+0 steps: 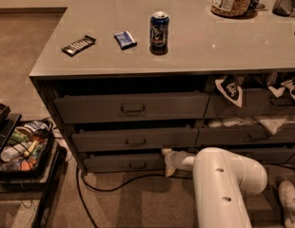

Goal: Open bottom drawer

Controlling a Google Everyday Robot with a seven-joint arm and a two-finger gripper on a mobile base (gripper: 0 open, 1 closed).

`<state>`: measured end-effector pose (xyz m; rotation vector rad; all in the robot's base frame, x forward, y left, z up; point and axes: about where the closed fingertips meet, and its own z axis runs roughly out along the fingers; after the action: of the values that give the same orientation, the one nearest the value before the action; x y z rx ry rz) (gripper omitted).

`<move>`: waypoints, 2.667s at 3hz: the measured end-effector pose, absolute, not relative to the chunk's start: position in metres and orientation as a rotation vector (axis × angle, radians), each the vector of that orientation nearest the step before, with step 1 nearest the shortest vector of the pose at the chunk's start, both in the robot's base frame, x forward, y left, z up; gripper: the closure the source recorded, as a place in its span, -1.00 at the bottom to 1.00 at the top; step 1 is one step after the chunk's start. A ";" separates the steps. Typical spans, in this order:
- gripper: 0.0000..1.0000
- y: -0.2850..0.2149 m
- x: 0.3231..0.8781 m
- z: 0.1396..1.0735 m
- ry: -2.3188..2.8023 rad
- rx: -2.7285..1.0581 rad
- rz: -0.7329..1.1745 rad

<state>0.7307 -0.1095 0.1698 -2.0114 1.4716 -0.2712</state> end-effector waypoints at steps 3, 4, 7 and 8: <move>-1.00 -0.110 0.743 0.167 1.382 -2.036 -0.184; -1.00 -0.110 0.743 0.167 1.382 -2.036 -0.183; -1.00 -0.116 0.743 0.145 1.440 -2.011 -0.148; -0.62 -0.116 0.743 0.145 1.440 -2.011 -0.148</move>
Offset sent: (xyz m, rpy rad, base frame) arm 0.0265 -0.0019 -0.0088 0.1322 0.0211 0.1459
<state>0.7428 -0.1158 0.1450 -2.0108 1.4397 -0.1479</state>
